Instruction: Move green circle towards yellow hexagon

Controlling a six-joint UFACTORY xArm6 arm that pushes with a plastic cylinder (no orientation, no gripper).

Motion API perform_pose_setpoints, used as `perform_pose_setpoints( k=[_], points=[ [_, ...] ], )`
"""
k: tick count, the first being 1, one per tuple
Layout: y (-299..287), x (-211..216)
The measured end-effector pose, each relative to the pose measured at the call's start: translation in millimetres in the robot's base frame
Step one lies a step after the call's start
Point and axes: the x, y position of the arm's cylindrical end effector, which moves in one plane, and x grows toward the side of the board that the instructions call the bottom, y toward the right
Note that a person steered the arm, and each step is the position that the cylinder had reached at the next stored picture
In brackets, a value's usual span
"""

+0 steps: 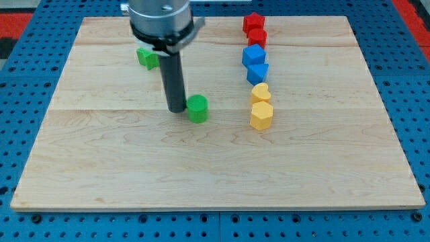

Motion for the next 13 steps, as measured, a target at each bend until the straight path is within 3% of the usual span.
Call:
perform_pose_setpoints(
  k=[1, 2, 3, 5, 9, 11, 13],
  points=[
    [9.4, 14.9],
    [-32.6, 10.4],
    [-34.7, -15.6],
    [64.0, -30.3],
    [-11.5, 1.1],
    [36.1, 35.7],
    [45.4, 46.5]
  ],
)
